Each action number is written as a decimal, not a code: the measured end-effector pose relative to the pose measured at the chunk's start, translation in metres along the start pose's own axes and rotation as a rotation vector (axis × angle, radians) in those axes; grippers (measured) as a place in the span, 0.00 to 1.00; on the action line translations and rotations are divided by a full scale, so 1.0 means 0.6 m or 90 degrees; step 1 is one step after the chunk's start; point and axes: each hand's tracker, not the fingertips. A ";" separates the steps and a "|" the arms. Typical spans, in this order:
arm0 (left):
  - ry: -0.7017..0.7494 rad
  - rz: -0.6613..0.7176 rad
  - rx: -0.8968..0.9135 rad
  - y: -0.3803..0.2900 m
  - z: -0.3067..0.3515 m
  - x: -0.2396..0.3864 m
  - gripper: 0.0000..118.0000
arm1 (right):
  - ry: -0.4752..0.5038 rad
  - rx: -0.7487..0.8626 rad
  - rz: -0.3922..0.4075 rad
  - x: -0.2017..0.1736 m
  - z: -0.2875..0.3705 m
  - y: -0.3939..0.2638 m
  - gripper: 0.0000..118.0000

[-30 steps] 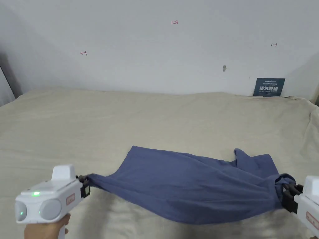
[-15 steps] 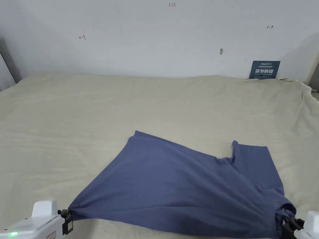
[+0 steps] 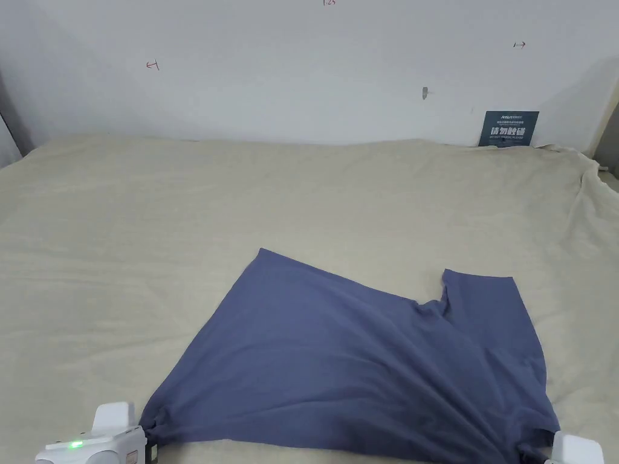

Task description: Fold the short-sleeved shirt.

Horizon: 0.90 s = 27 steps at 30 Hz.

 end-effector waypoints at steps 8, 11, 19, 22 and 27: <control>-0.034 0.084 0.033 0.049 0.059 0.008 0.89 | -0.008 0.077 0.012 -0.047 0.129 0.046 0.73; -0.070 0.073 0.118 0.085 0.121 0.028 0.92 | 0.005 0.156 0.016 -0.059 0.202 0.087 0.73; -0.094 0.001 0.311 0.163 0.240 0.111 0.91 | 0.006 0.352 0.044 -0.113 0.355 0.153 0.72; -0.091 -0.015 0.372 0.170 0.259 0.137 0.79 | -0.006 0.394 0.063 -0.138 0.385 0.155 0.70; -0.128 -0.037 0.441 0.161 0.269 0.161 0.19 | -0.021 0.428 0.079 -0.093 0.340 0.160 0.37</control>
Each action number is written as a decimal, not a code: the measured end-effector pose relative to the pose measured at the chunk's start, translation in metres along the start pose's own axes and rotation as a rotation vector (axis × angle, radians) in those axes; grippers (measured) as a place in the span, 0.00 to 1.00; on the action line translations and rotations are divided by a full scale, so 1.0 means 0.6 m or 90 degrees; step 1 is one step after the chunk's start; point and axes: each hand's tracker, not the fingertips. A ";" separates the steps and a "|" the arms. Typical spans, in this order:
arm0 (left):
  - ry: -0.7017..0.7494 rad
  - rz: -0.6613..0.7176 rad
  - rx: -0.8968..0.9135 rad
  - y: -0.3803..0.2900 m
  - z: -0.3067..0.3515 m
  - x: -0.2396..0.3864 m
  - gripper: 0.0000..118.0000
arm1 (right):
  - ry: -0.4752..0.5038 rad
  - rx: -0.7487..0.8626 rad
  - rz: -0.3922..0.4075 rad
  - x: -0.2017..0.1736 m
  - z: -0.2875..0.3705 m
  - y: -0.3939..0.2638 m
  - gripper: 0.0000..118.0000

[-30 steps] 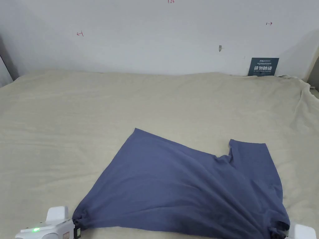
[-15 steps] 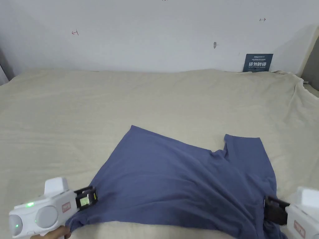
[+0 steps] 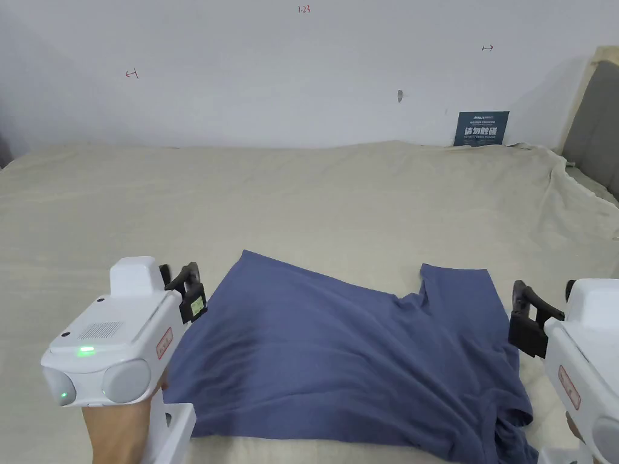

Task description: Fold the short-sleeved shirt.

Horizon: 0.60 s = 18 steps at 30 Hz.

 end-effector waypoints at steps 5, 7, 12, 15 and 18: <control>-0.022 0.012 0.004 -0.009 -0.015 0.008 0.00 | 0.008 0.016 -0.007 0.012 -0.019 -0.016 0.00; -0.033 0.005 -0.017 -0.005 -0.036 0.009 0.00 | 0.009 0.013 -0.012 0.015 -0.031 -0.017 0.00; -0.070 -0.002 -0.085 0.021 -0.122 0.012 0.00 | 0.013 0.000 -0.018 0.024 -0.075 -0.023 0.00; -0.084 -0.014 -0.141 0.035 -0.210 0.010 0.00 | 0.012 -0.012 -0.022 0.033 -0.112 -0.028 0.00; -0.092 -0.010 -0.206 0.043 -0.312 0.008 0.00 | 0.009 -0.029 -0.021 0.034 -0.154 -0.035 0.00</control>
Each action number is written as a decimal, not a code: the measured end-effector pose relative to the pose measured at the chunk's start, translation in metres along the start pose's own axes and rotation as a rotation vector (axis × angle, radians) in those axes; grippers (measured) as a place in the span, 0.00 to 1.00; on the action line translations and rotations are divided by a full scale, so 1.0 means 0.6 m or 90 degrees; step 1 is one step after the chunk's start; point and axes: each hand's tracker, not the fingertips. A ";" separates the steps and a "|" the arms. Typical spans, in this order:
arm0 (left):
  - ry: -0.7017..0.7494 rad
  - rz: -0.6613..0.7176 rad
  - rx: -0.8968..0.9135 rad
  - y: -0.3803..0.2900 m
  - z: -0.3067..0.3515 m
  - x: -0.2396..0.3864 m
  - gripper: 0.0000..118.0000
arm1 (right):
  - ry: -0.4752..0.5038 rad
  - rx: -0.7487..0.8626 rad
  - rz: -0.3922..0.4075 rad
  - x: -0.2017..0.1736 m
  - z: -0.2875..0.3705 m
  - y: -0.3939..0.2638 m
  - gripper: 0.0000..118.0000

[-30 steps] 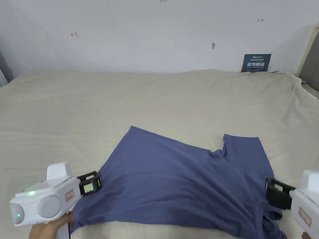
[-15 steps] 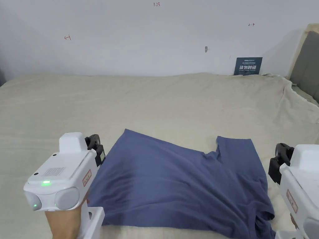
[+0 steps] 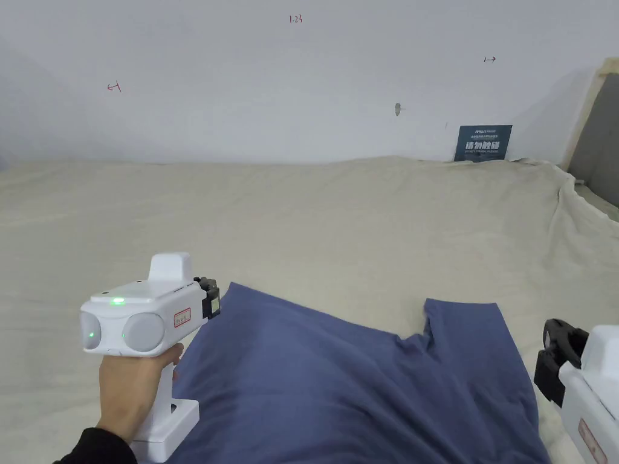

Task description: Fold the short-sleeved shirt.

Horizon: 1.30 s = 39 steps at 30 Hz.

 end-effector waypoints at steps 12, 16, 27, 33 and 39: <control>0.044 0.044 -0.211 0.055 -0.340 -0.058 0.65 | -0.016 -0.061 0.009 0.008 -0.159 -0.027 0.00; 0.073 0.045 -0.258 0.043 -0.412 -0.068 0.70 | -0.027 -0.076 0.009 0.011 -0.188 -0.040 0.00; 0.091 -0.004 -0.302 0.009 -0.459 -0.038 0.01 | -0.032 -0.158 -0.020 0.035 -0.231 -0.077 0.00; 0.059 -0.009 -0.226 0.014 -0.379 -0.017 0.00 | -0.026 -0.273 -0.090 0.070 -0.287 -0.083 0.02; 0.005 0.018 -0.177 0.049 -0.268 -0.021 0.00 | -0.043 -0.368 -0.081 0.086 -0.372 -0.105 0.63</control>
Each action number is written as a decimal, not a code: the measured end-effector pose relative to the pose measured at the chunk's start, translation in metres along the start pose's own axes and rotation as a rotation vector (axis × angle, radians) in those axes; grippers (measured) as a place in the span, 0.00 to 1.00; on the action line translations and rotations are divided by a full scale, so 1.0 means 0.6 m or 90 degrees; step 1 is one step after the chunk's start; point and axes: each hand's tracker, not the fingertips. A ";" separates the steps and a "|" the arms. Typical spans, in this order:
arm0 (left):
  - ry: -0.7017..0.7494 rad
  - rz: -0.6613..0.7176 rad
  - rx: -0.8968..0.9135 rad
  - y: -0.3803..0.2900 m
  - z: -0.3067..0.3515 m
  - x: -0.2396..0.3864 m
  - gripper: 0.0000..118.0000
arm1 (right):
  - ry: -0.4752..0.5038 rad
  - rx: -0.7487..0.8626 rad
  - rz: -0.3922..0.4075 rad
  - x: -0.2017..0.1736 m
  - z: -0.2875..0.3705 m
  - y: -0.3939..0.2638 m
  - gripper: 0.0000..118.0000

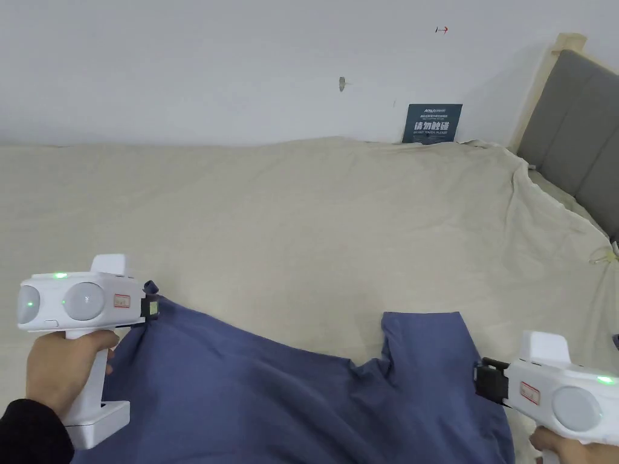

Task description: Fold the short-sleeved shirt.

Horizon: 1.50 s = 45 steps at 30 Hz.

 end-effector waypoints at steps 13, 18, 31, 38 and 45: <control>0.000 -0.006 0.030 0.014 0.063 0.001 0.00 | -0.030 -0.121 0.023 -0.059 -0.071 0.003 0.21; 0.007 0.012 0.034 0.002 0.075 -0.008 0.00 | -0.014 -0.083 0.066 -0.076 -0.024 -0.001 0.02; 0.020 0.065 0.162 0.035 0.261 -0.070 0.00 | 0.080 0.262 0.076 -0.045 0.280 0.169 0.02; 0.048 0.078 0.263 0.134 0.391 -0.104 0.00 | 0.125 0.415 0.081 -0.073 0.396 0.280 0.02; 0.066 0.073 0.345 0.234 0.482 -0.106 0.00 | 0.149 0.504 0.062 -0.104 0.461 0.394 0.02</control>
